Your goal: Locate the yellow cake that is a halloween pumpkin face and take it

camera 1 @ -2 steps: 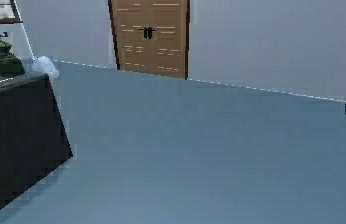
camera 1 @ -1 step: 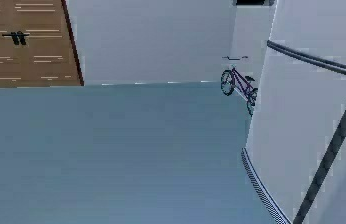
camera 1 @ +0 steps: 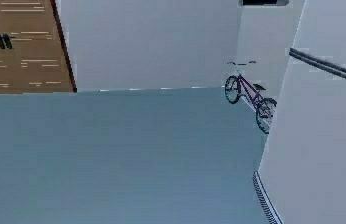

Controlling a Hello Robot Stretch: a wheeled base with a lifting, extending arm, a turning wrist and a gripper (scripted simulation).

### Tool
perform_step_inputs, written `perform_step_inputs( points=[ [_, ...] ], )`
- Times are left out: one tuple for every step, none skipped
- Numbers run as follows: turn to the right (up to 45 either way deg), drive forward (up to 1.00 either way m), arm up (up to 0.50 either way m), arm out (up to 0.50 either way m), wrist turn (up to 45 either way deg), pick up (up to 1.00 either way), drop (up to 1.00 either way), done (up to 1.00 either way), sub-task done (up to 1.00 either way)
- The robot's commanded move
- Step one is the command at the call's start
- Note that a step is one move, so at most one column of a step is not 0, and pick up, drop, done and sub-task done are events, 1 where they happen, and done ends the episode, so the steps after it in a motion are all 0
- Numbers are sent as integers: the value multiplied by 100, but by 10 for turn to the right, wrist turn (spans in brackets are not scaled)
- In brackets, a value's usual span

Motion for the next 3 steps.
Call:
perform_step_inputs(
  points=[
    [-450,0,0,0,0,0,0,0,0],
    [-420,0,0,0,0,0,0,0,0],
    [0,100,0,0,0,0,0,0,0]
  ],
)
